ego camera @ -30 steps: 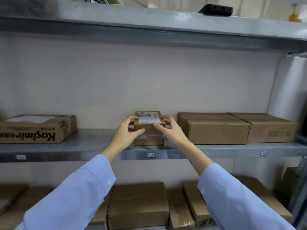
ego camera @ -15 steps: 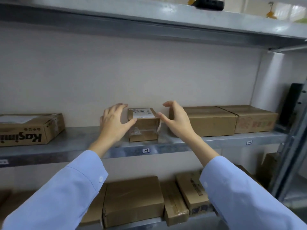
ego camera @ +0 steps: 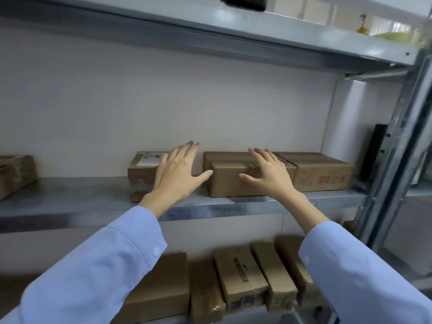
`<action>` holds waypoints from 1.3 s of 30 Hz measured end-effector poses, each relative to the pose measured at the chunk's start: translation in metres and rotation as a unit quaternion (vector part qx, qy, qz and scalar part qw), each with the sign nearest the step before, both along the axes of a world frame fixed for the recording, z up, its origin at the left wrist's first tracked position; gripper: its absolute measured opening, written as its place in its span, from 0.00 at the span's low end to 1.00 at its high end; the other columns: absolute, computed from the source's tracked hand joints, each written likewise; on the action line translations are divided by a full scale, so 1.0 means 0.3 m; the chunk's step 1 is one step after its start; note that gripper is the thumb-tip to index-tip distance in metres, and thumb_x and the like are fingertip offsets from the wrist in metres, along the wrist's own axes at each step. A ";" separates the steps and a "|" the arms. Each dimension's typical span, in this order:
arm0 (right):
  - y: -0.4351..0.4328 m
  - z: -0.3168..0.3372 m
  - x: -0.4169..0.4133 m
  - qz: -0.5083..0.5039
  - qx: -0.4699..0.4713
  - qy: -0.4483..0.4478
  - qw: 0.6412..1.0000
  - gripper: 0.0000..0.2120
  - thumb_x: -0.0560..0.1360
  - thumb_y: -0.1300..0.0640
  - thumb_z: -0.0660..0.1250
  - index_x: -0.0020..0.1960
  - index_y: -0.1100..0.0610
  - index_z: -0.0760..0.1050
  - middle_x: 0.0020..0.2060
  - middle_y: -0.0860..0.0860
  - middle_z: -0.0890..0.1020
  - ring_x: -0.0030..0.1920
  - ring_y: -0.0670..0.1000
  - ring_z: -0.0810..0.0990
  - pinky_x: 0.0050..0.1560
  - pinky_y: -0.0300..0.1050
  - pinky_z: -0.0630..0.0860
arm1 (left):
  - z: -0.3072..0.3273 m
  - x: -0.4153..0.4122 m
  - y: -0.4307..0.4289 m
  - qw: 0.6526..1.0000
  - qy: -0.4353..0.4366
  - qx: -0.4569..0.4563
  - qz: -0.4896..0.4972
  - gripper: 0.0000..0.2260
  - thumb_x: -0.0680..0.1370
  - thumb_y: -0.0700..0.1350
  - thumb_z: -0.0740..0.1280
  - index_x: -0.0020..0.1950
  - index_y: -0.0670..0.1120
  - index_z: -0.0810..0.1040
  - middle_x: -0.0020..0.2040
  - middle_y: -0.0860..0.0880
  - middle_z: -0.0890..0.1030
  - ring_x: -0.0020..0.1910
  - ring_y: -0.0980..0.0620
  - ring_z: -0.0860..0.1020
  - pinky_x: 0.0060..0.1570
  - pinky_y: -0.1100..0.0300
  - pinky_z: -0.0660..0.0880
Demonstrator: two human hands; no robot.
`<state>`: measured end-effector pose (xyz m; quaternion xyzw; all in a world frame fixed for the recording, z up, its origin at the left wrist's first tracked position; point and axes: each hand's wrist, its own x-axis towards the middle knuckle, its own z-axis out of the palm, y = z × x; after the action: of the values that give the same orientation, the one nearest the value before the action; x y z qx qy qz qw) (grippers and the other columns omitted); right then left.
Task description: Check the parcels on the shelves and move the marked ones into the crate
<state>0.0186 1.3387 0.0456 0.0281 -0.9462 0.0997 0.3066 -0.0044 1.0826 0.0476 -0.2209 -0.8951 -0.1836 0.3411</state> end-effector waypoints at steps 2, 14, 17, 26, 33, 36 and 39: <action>0.101 -0.002 -0.002 -0.010 0.002 -0.004 1.000 0.39 0.75 0.36 0.66 0.79 0.48 0.56 0.77 0.48 0.62 0.79 0.54 0.53 0.74 0.54 0.54 | -0.006 0.001 0.086 1.000 -0.010 -0.002 -0.006 0.34 0.76 0.65 0.62 0.78 0.53 0.58 0.79 0.52 0.60 0.76 0.52 0.58 0.72 0.53 0.55; 0.397 -0.044 -0.031 0.022 0.021 0.000 1.000 0.35 0.71 0.35 0.68 0.73 0.50 0.67 0.65 0.53 0.75 0.71 0.57 0.66 0.73 0.55 0.59 | -0.067 -0.020 0.277 0.997 -0.054 0.019 0.046 0.29 0.73 0.60 0.70 0.70 0.49 0.69 0.69 0.49 0.72 0.69 0.48 0.68 0.63 0.51 0.66; 0.388 -0.051 -0.036 0.039 0.021 0.012 0.999 0.33 0.72 0.37 0.69 0.72 0.51 0.69 0.65 0.53 0.75 0.70 0.56 0.66 0.74 0.56 0.57 | -0.071 -0.010 0.260 0.998 -0.048 0.021 0.036 0.28 0.73 0.59 0.71 0.69 0.49 0.71 0.67 0.49 0.74 0.67 0.48 0.70 0.62 0.51 0.68; 0.308 -0.068 -0.049 0.103 -0.017 0.016 0.994 0.33 0.72 0.40 0.71 0.73 0.51 0.68 0.67 0.52 0.73 0.73 0.55 0.64 0.77 0.52 0.50 | -0.079 0.021 0.150 0.997 -0.054 0.051 0.032 0.29 0.74 0.57 0.72 0.71 0.49 0.70 0.69 0.51 0.72 0.70 0.51 0.67 0.65 0.53 0.66; 0.296 -0.067 -0.051 0.155 -0.161 -0.038 0.974 0.36 0.70 0.42 0.74 0.73 0.52 0.66 0.70 0.51 0.70 0.69 0.51 0.70 0.68 0.45 0.67 | -0.089 0.008 0.120 0.987 -0.105 0.124 0.010 0.31 0.72 0.54 0.75 0.71 0.48 0.69 0.69 0.49 0.70 0.68 0.49 0.69 0.64 0.55 0.67; 0.299 -0.067 -0.061 0.159 -0.198 -0.068 0.965 0.37 0.70 0.42 0.75 0.74 0.52 0.65 0.68 0.51 0.73 0.69 0.50 0.69 0.67 0.41 0.66 | -0.094 0.008 0.113 0.983 -0.117 0.141 0.004 0.31 0.71 0.53 0.75 0.71 0.49 0.68 0.69 0.48 0.71 0.68 0.49 0.69 0.63 0.58 0.65; 0.297 -0.068 -0.057 0.167 -0.221 -0.074 0.958 0.37 0.70 0.43 0.75 0.74 0.52 0.65 0.68 0.50 0.74 0.69 0.49 0.69 0.66 0.41 0.67 | -0.092 0.010 0.113 0.978 -0.131 0.163 -0.004 0.31 0.72 0.52 0.76 0.71 0.50 0.68 0.67 0.47 0.73 0.66 0.49 0.70 0.60 0.59 0.66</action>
<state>0.0014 1.4277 0.0251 0.1099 -0.9022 0.3584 0.2133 -0.0014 1.1164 0.0199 -0.1399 -0.8893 -0.3557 0.2512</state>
